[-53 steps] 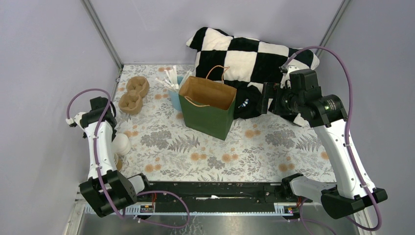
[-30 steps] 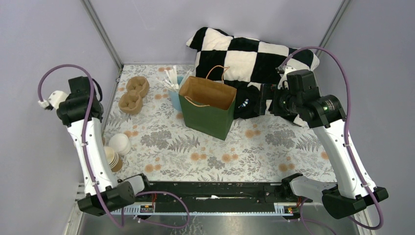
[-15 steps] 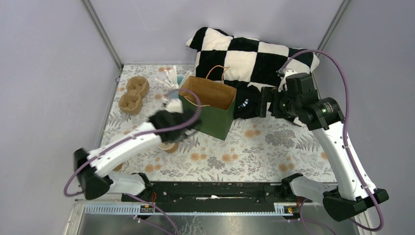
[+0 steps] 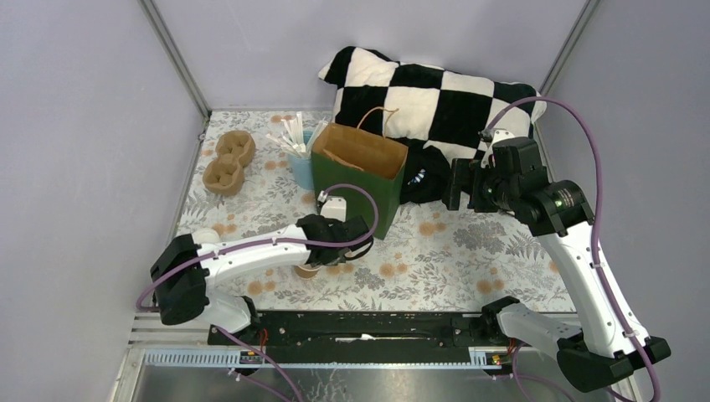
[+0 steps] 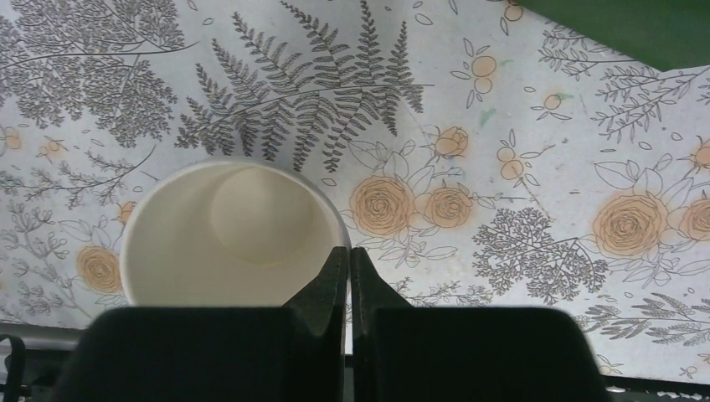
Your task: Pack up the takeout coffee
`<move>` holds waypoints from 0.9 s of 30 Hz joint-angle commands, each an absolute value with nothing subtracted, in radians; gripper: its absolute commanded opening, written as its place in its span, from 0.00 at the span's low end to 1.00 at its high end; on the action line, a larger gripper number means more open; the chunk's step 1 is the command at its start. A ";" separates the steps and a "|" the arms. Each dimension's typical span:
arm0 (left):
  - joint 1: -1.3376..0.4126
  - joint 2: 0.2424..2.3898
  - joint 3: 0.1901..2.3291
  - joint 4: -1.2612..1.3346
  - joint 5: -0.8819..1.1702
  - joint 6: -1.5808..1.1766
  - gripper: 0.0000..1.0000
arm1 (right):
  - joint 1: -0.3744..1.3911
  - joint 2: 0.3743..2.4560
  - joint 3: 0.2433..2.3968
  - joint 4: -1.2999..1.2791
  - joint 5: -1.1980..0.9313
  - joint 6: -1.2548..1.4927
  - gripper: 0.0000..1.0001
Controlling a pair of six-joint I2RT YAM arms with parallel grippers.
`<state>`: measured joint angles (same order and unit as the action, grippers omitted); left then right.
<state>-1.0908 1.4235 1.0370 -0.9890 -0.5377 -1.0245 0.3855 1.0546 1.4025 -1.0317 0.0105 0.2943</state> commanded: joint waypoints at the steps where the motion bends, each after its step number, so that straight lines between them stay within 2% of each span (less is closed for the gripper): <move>1: -1.097 1.409 1.040 -0.952 -0.517 -1.017 0.00 | 0.393 1.036 1.405 -1.012 0.030 0.305 1.00; 2: -1.097 1.390 1.035 -0.957 -0.525 -1.025 0.05 | 0.394 1.035 1.404 -1.013 0.031 0.305 1.00; 3: -1.097 1.371 1.035 -0.964 -0.534 -1.036 0.16 | 0.394 1.033 1.403 -1.012 0.032 0.304 1.00; 5: -1.097 1.344 1.046 -0.997 -0.552 -1.051 0.25 | 0.393 1.033 1.399 -1.010 0.030 0.301 1.00; 9: -1.097 1.305 1.083 -1.087 -0.579 -1.097 0.38 | 0.394 1.037 1.397 -1.010 0.027 0.293 1.00; 14: -1.095 1.201 1.126 -1.240 -0.614 -1.174 0.47 | 0.393 1.037 1.402 -1.011 0.022 0.287 1.00; 16: -1.085 1.149 1.125 -1.282 -0.619 -1.197 0.55 | 0.393 1.038 1.402 -1.011 0.024 0.280 1.00; 18: -1.024 1.099 1.121 -1.310 -0.612 -1.186 0.62 | 0.393 1.043 1.406 -1.010 0.020 0.276 1.00; 21: -0.837 1.011 1.080 -1.295 -0.582 -1.111 0.69 | 0.394 1.060 1.416 -1.010 0.009 0.273 1.00; 27: -0.312 0.960 1.060 -1.071 -0.351 -0.753 0.89 | 0.393 1.086 1.427 -0.995 -0.052 0.270 1.00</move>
<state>-0.5316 0.9539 1.0645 -1.1999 -0.5022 -0.9768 0.3855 1.0718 1.4014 -1.0260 0.0002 0.2855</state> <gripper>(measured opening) 0.849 0.994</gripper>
